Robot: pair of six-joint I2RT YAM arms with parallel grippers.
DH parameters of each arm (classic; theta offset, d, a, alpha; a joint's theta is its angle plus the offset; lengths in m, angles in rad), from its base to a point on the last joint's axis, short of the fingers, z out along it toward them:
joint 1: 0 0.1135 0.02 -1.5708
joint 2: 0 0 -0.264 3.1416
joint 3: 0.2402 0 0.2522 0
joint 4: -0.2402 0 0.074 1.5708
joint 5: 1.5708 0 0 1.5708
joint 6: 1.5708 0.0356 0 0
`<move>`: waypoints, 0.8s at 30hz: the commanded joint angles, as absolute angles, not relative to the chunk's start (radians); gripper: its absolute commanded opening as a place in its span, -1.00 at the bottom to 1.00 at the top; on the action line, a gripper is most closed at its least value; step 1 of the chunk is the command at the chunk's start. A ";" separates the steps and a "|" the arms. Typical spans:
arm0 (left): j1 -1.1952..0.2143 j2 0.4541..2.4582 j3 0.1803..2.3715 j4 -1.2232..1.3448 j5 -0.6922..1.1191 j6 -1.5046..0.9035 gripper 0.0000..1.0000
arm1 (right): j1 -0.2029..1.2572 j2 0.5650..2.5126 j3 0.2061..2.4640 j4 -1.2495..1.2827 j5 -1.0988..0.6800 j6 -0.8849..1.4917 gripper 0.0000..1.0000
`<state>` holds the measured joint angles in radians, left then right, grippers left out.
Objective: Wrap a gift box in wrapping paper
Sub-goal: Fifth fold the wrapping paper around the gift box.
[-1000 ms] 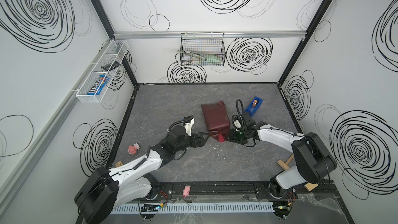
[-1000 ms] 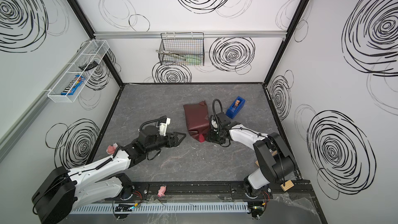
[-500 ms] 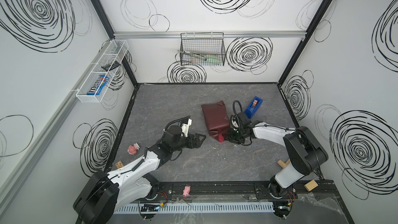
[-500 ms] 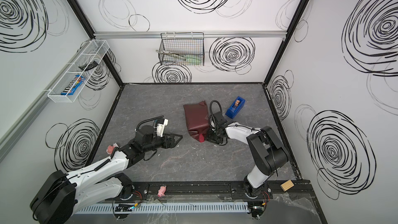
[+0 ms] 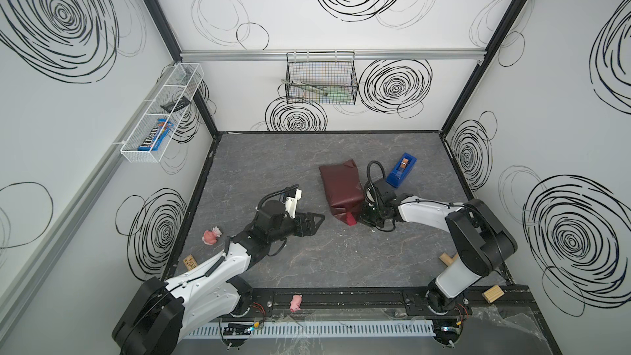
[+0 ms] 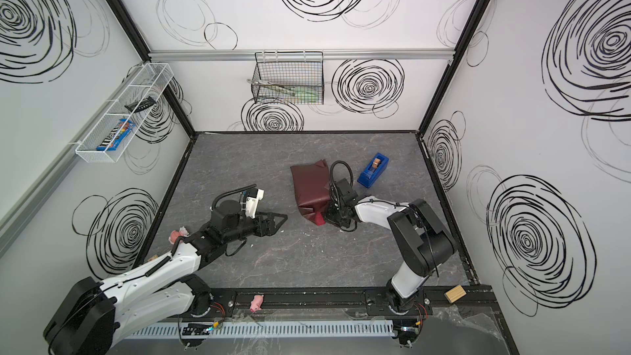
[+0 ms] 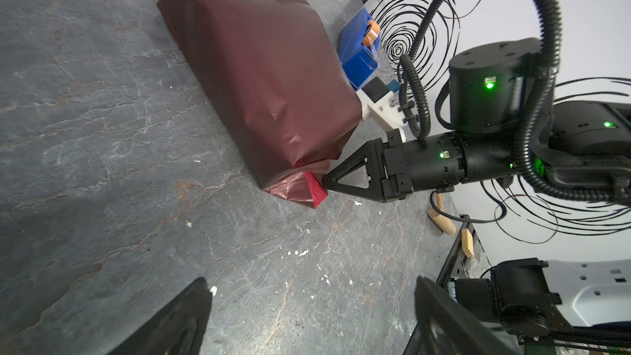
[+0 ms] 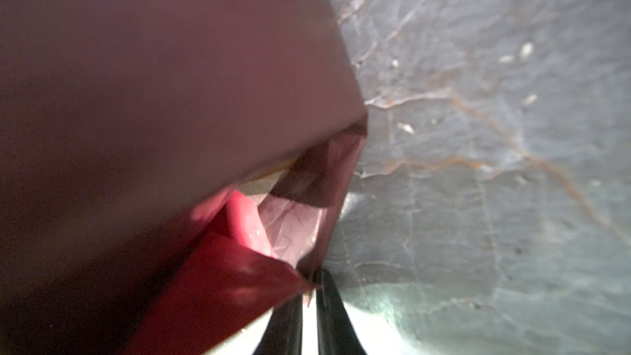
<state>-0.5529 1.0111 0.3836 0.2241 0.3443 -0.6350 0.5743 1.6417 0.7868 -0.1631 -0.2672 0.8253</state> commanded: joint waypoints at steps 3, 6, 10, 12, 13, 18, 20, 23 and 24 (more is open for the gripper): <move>-0.546 1.002 0.373 0.228 0.357 -0.609 0.92 | 0.582 1.662 0.767 -0.135 -0.245 0.878 -0.74; -0.554 1.012 0.373 0.225 0.362 -0.605 0.92 | 0.581 1.667 0.760 -0.116 -0.255 0.897 -0.81; -0.568 1.013 0.376 0.213 0.356 -0.597 0.92 | 0.580 1.656 0.745 -0.089 -0.271 0.919 -0.94; -0.574 1.014 0.378 0.217 0.356 -0.595 0.92 | 0.581 1.638 0.738 -0.081 -0.276 0.927 -1.00; -0.577 1.018 0.378 0.218 0.356 -0.593 0.92 | 0.580 1.631 0.738 -0.080 -0.279 0.931 -1.00; -0.603 1.066 0.383 0.232 0.368 -0.587 0.92 | 0.578 1.608 0.729 -0.059 -0.317 0.945 -1.00; -0.609 1.087 0.383 0.239 0.371 -0.586 0.92 | 0.579 1.600 0.724 -0.045 -0.337 0.953 -1.00; -0.611 1.106 0.377 0.255 0.381 -0.590 0.92 | 0.580 1.583 0.716 -0.038 -0.348 0.963 -1.00; -0.611 1.110 0.376 0.258 0.386 -0.592 0.92 | 0.580 1.577 0.713 -0.036 -0.351 0.965 -1.00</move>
<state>-0.6056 1.0981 0.3817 0.2054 0.3641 -0.6083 0.5766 1.6169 0.7265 -0.0559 -0.3271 0.9390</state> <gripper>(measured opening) 0.961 0.052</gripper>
